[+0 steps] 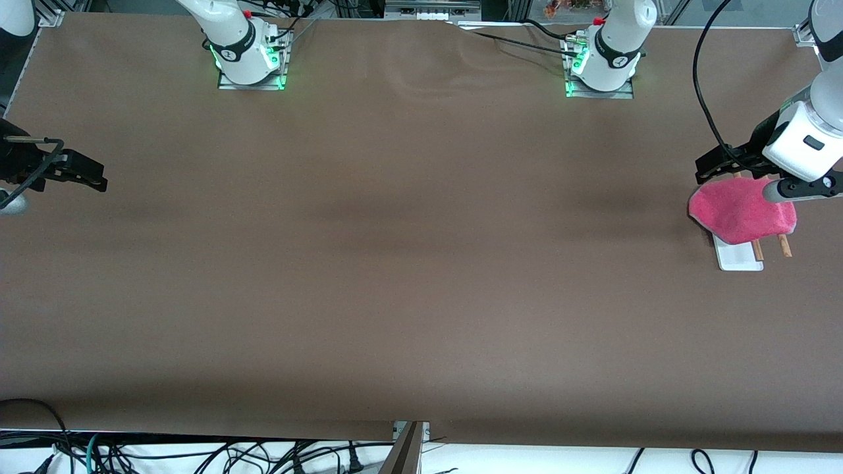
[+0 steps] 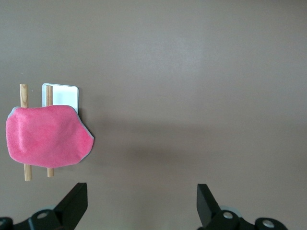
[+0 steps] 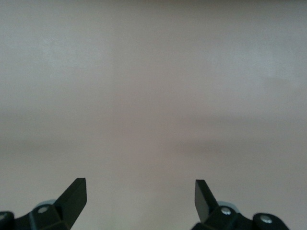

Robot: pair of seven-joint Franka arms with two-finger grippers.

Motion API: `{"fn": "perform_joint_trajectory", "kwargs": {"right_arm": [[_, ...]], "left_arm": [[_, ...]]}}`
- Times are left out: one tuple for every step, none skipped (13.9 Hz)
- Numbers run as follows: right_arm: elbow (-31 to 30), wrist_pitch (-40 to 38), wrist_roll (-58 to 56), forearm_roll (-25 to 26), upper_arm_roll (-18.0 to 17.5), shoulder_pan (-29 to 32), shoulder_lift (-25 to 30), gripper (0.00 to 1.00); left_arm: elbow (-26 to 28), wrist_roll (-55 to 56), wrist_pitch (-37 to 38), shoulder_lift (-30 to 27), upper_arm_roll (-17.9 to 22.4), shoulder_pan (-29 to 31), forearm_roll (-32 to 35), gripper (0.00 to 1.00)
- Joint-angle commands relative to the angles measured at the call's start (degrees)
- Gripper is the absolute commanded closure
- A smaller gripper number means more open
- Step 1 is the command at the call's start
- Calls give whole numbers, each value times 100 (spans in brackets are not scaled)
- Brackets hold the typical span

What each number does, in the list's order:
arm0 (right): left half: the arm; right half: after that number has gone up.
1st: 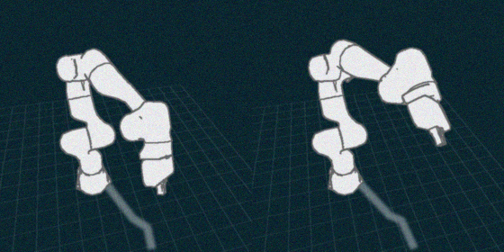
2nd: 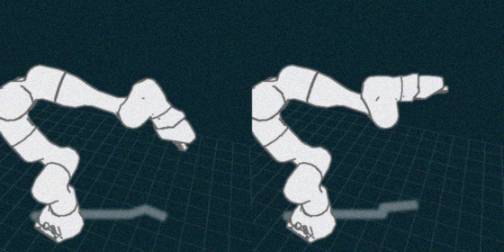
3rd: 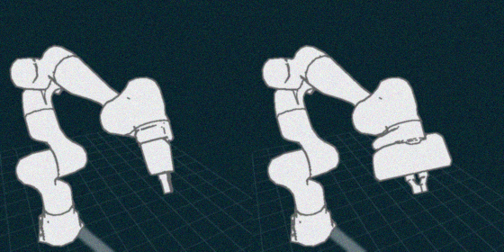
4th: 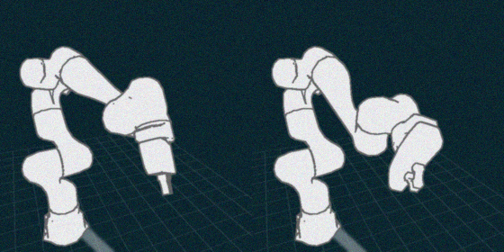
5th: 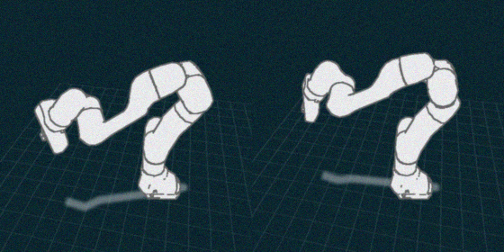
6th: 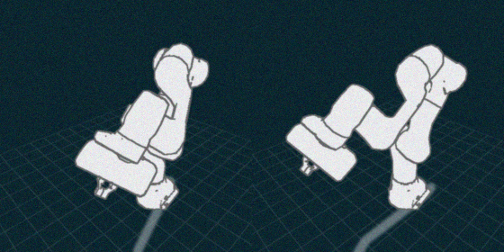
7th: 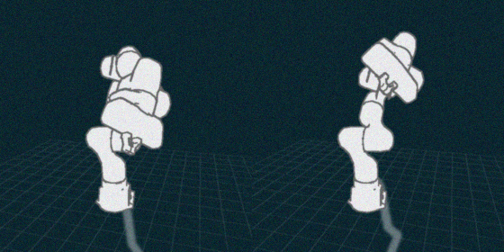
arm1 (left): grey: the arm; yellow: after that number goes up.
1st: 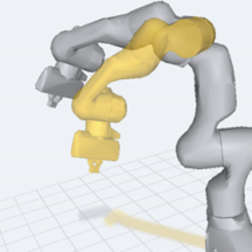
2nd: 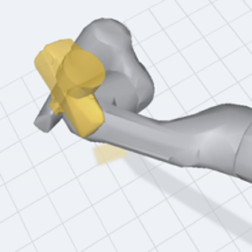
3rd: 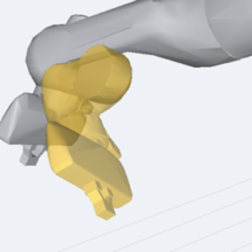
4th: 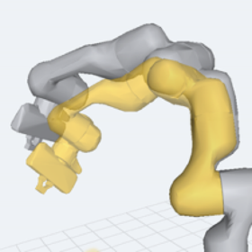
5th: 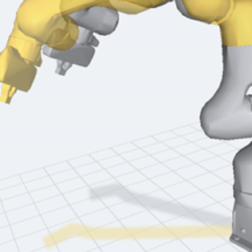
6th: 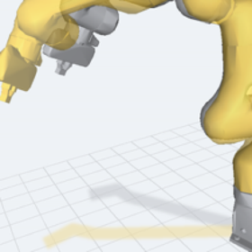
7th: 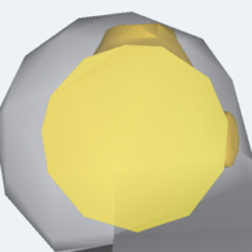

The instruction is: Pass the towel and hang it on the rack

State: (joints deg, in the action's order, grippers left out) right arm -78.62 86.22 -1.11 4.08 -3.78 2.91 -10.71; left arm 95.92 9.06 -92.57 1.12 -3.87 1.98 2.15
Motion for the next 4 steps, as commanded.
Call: {"fn": "perform_joint_trajectory", "kwargs": {"right_arm": [[-48,36,-74,-83,0,8,69,0],[-48,36,-74,-83,0,8,69,0],[-48,36,-74,-83,0,8,69,0],[-48,36,-82,-83,0,8,69,0]], "left_arm": [[-116,17,-77,72,62,-14,-57,0],[-231,17,-25,186,62,-14,-48,0],[-249,17,19,222,62,-14,-83,0],[-258,0,11,222,62,12,-127,0]]}}
